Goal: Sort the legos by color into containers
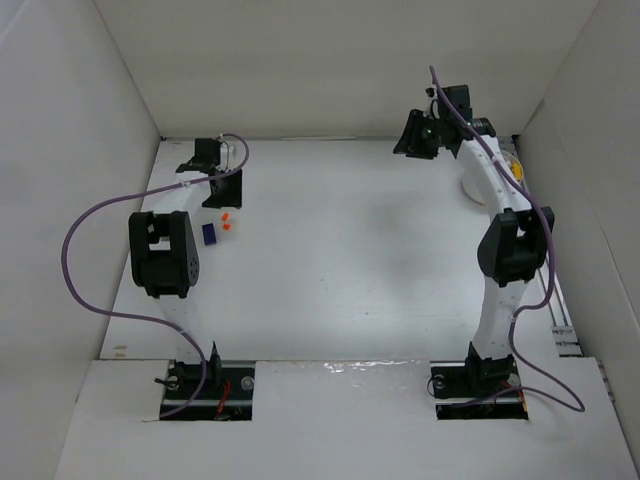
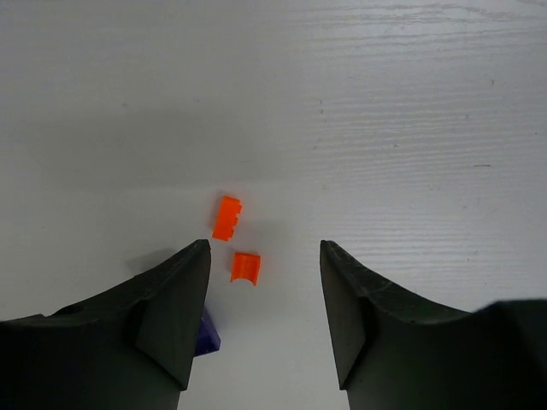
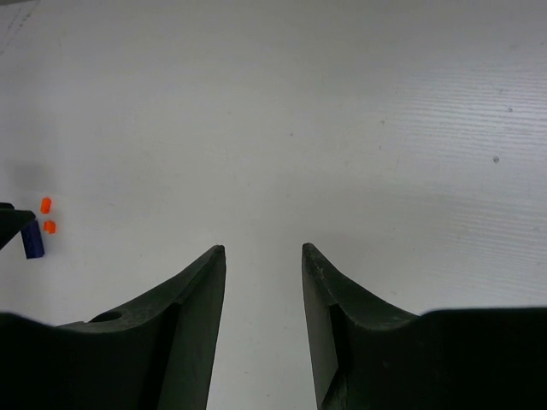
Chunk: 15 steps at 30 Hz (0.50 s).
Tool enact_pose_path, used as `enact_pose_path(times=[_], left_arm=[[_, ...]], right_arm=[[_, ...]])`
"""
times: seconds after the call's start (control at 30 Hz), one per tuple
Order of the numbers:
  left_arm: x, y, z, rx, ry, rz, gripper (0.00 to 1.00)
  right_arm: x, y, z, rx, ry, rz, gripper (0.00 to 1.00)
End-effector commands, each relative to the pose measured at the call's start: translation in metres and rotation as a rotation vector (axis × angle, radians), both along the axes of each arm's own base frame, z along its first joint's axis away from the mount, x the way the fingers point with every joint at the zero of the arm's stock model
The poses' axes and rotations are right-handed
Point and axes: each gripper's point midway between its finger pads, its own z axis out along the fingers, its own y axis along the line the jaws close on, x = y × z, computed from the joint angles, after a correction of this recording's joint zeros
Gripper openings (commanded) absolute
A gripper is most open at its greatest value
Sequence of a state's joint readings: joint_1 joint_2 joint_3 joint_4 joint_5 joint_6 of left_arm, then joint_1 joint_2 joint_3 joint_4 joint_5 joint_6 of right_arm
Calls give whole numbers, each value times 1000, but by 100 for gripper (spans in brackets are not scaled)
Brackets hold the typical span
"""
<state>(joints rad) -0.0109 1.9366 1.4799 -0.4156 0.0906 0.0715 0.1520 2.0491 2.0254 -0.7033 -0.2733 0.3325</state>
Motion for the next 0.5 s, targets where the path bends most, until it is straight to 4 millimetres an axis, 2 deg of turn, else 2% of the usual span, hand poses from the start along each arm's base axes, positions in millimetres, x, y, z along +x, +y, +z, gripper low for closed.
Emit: enact_pose_path(times=[0.0,0.23,0.33,0.37,0.47], left_arm=[[4,6,10,25,-17,15,50],[-3,19,-8,41,36,44,50],[-5,20,-13,23,54,43,49],[-6,25,-18,22,65,54,48],[-6,23,-22,13,74,48,42]], right_arm=[[8,4,18,10,-48,8,47],[11,4,8,8,-30,8,48],[12,4,12,9,-39,8,48],[11,4,6,6,-21,8,48],[11,4,6,6,-21,8,48]])
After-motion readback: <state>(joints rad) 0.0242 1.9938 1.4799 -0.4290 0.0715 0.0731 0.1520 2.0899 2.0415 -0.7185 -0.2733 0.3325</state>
